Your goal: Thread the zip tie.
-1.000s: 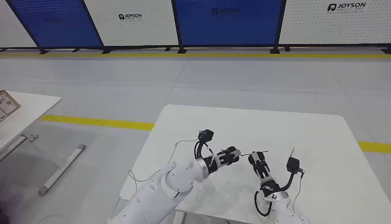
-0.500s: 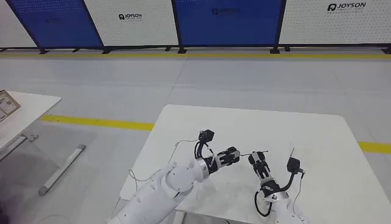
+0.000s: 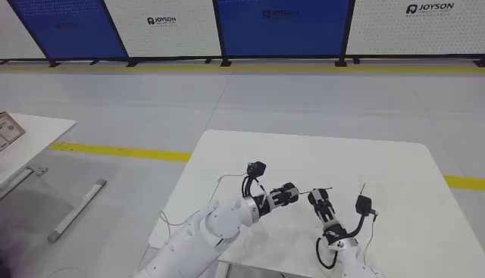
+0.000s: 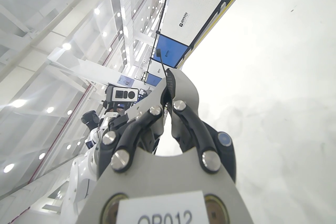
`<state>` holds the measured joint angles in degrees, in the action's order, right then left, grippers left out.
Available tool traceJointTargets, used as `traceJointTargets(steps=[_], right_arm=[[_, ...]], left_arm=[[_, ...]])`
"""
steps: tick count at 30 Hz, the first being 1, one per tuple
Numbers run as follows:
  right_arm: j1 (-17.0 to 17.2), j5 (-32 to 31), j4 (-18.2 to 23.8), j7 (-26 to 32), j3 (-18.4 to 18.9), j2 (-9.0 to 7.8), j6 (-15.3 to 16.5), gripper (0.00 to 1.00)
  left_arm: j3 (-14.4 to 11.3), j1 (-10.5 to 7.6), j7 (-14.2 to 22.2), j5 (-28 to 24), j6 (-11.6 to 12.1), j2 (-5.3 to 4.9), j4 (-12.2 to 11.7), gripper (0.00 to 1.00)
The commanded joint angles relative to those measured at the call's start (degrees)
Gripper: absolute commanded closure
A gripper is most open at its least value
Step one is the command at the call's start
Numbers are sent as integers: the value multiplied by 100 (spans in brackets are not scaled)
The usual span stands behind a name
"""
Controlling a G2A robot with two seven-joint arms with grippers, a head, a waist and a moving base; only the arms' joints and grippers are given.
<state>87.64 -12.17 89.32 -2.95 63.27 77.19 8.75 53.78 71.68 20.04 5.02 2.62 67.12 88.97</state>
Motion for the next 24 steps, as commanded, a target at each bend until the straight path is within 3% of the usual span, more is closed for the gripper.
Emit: traceJointTargets(steps=[1,11,24], right_arm=[[-7,3,-3,19,-1,4,-11,100],[-27,72,-11,233,25,14,15,100],[9,240,-12,354,97,21,280,100]], left_arm=[[11,11,17,-14,24,-2,12,100],[65,56,110,-73,147,-15,47,100],[78,79,101,-63,172,-16,47,100]])
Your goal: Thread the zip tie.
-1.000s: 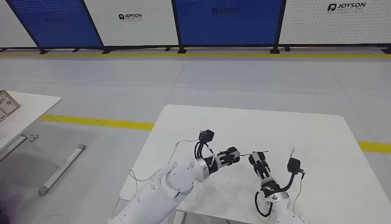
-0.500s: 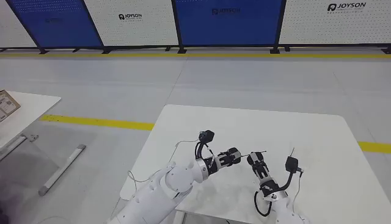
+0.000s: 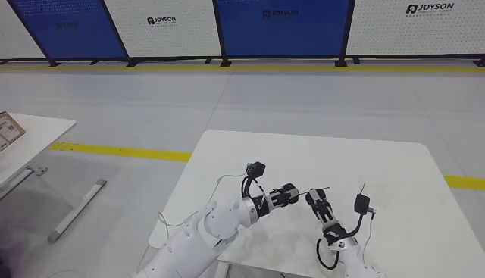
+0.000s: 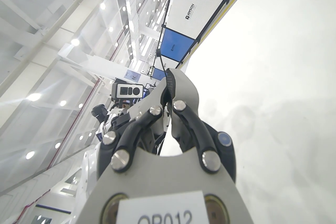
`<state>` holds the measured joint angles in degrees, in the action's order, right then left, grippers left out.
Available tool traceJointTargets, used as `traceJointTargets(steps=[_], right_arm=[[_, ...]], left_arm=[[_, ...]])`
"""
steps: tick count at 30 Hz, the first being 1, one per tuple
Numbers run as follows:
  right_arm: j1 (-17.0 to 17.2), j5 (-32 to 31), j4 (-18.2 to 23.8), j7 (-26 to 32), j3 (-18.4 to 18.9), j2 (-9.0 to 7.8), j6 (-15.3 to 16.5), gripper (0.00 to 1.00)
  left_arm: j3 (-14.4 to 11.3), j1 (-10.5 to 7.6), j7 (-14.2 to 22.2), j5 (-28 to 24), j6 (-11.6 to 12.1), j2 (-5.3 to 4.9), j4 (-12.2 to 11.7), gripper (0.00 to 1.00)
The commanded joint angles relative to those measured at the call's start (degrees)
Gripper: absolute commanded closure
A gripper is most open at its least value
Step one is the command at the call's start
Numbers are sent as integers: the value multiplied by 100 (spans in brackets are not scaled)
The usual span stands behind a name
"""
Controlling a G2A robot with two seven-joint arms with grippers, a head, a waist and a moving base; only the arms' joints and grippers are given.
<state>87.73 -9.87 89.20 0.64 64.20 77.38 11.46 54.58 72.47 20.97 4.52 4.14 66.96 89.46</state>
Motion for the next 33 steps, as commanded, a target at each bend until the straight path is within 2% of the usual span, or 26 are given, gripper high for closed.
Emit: traceJointTargets(steps=[1,6,9,13,18,25,29,33], right_arm=[[2,29,0,-14,8,4,30,100],[6,70,-19,-23,25,11,100,100],[-4,61,-29,-6,25,15,30,100],[-51,21,-45,87,-15,23,-75,100],[-43,32,-37,122,-14,27,-23,100],[-28,166,0,117,25,37,-69,100],[-15,166,17,103,31,41,-91,87],[1,182,34,46,41,48,-71,84]], left_arm=[[-2,2,15,-25,35,2,-5,100],[-2,2,-39,38,2,3,-25,100],[-12,3,-45,31,5,7,-24,100],[-4,21,55,-71,173,5,-15,100],[37,44,68,-147,268,-2,-32,100],[67,20,56,-201,172,1,-83,100],[49,-8,55,-186,116,7,-93,100],[51,-22,25,-220,58,14,-123,100]])
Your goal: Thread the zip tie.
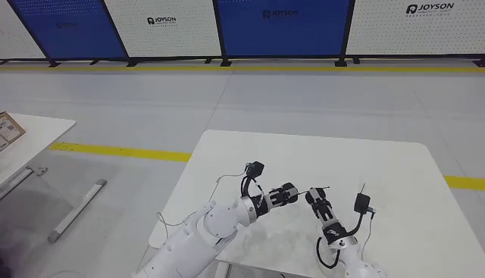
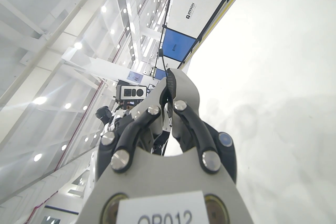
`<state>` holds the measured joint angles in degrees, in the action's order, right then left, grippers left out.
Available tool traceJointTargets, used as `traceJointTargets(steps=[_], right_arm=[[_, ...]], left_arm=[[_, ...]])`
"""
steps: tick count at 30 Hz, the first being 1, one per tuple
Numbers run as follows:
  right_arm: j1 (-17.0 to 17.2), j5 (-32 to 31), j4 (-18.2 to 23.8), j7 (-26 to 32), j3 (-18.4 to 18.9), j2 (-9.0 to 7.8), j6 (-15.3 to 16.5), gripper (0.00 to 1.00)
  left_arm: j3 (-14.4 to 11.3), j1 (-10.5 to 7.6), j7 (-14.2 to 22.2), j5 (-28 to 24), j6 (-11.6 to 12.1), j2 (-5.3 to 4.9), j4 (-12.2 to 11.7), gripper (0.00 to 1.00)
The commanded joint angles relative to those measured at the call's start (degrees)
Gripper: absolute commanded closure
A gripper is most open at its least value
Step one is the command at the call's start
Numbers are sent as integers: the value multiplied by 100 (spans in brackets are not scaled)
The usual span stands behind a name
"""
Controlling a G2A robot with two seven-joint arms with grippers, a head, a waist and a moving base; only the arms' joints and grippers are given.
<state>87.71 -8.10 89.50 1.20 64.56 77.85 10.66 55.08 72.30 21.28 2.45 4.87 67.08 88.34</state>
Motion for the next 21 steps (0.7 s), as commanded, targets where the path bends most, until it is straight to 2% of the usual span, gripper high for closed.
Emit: traceJointTargets(steps=[1,10,18,21], right_arm=[[13,9,9,-21,11,2,23,83],[108,-42,95,-89,62,0,76,85],[177,-93,127,-112,101,-3,95,82],[200,-96,145,-135,129,-4,112,85]], left_arm=[[-1,-11,-9,-24,-26,5,-24,100],[-20,-37,-46,-23,-91,18,-66,100],[-9,-46,-50,-46,-153,23,-71,100],[-14,-51,-40,-32,-162,24,-76,100]])
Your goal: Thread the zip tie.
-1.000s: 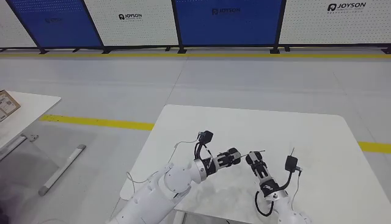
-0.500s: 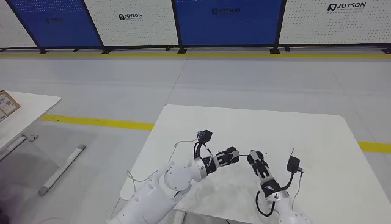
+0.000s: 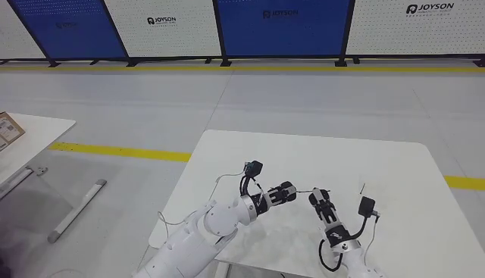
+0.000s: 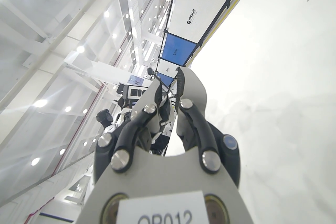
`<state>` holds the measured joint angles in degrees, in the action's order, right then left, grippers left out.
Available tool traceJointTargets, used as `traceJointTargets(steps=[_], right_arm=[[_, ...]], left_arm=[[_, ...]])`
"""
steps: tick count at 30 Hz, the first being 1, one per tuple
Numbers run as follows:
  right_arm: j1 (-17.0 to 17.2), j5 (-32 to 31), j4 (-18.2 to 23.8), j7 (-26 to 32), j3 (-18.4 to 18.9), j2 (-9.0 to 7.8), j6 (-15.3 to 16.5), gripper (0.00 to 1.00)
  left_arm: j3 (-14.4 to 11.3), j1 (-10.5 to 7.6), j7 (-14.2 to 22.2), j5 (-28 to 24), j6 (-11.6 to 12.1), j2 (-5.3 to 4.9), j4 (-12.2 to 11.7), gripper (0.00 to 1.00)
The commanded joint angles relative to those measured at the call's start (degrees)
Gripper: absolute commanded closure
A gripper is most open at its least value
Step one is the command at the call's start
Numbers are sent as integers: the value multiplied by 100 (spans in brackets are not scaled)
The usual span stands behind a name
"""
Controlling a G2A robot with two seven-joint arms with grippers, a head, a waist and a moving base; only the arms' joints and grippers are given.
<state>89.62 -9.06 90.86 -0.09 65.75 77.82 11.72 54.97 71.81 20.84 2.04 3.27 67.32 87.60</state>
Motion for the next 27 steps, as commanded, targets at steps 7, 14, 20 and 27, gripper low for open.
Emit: traceJointTargets(steps=[7,14,20,27], right_arm=[[65,-36,97,-58,75,-5,2,88],[50,-44,73,-82,82,4,-14,100],[20,-94,40,-79,63,12,-18,100],[10,-166,38,-31,44,16,-50,100]], left_arm=[[-9,-7,19,56,6,1,-1,100],[-9,-10,23,108,17,0,4,100],[2,2,14,89,81,1,-3,100],[21,33,42,42,201,-3,31,100]])
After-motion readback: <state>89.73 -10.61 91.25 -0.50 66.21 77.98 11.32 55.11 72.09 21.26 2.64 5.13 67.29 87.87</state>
